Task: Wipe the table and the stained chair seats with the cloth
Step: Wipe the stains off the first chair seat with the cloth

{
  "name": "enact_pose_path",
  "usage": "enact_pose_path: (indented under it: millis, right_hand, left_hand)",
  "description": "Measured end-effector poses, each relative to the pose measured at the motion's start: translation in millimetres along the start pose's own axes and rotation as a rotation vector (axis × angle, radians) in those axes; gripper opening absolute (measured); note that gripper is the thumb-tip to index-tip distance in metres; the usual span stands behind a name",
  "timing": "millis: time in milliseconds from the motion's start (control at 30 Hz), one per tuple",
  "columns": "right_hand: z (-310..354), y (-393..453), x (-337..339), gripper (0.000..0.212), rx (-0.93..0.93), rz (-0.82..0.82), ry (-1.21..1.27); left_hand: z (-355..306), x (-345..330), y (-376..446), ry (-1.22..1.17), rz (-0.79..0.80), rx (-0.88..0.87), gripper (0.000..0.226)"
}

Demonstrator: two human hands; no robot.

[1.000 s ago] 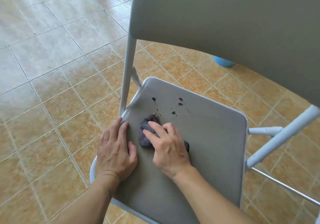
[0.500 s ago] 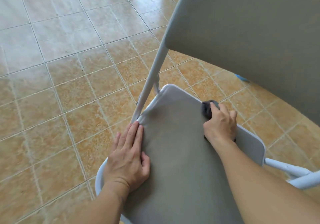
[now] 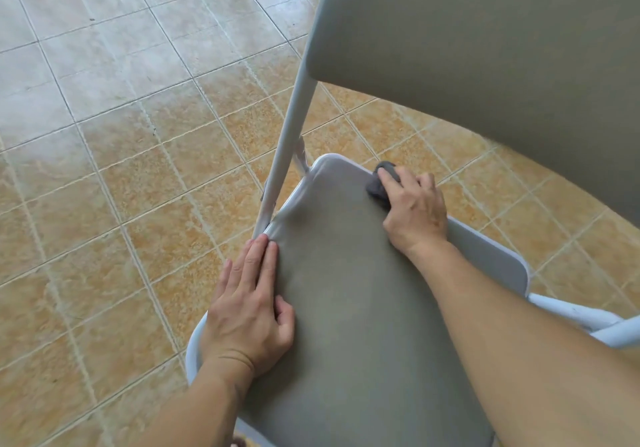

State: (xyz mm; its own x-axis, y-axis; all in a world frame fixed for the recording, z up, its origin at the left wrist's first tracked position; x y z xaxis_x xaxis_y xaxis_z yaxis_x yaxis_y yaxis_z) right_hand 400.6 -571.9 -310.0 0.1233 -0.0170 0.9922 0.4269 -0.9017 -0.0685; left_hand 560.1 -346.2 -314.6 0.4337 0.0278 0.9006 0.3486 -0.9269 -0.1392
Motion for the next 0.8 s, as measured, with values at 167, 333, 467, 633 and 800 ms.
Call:
enact_pose_path:
  millis: [167, 333, 467, 633, 800]
  right_hand:
    - [-60, -79, -3, 0.069, -0.305, 0.022, 0.086]
    - [-16, -159, 3, 0.062, -0.417, -0.017, 0.177]
    - [27, -210, 13, 0.067, -0.353, 0.127, 0.229]
    - [11, -255, 28, 0.067, -0.467, 0.309, 0.373]
    - [-14, -304, 68, 0.066, -0.633, 0.299, 0.568]
  left_hand:
    - [2, -2, 1, -0.004, -0.004, 0.005, 0.079]
    - [4, -4, 0, -0.040, -0.009, 0.020, 0.080]
    - [3, -2, -1, -0.049, 0.003, 0.022, 0.079]
    - [-5, 3, 2, 0.038, 0.225, 0.032, 0.074]
    - [-41, 44, -4, 0.120, 0.375, 0.033, 0.045]
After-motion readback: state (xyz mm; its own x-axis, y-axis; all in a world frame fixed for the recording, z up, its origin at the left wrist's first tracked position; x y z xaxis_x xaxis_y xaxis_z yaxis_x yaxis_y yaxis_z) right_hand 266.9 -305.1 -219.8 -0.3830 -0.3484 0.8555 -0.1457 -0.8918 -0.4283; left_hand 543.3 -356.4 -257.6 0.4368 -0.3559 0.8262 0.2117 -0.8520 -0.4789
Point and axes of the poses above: each hand's wrist, its own y-axis towards the middle knuckle, its own x-axis out of the back of the hand, z = x × y, the point moved 7 cm from there along y, towards the middle knuckle, and after that the axes turned 9 degrees about -y, right-handed, at the moved point
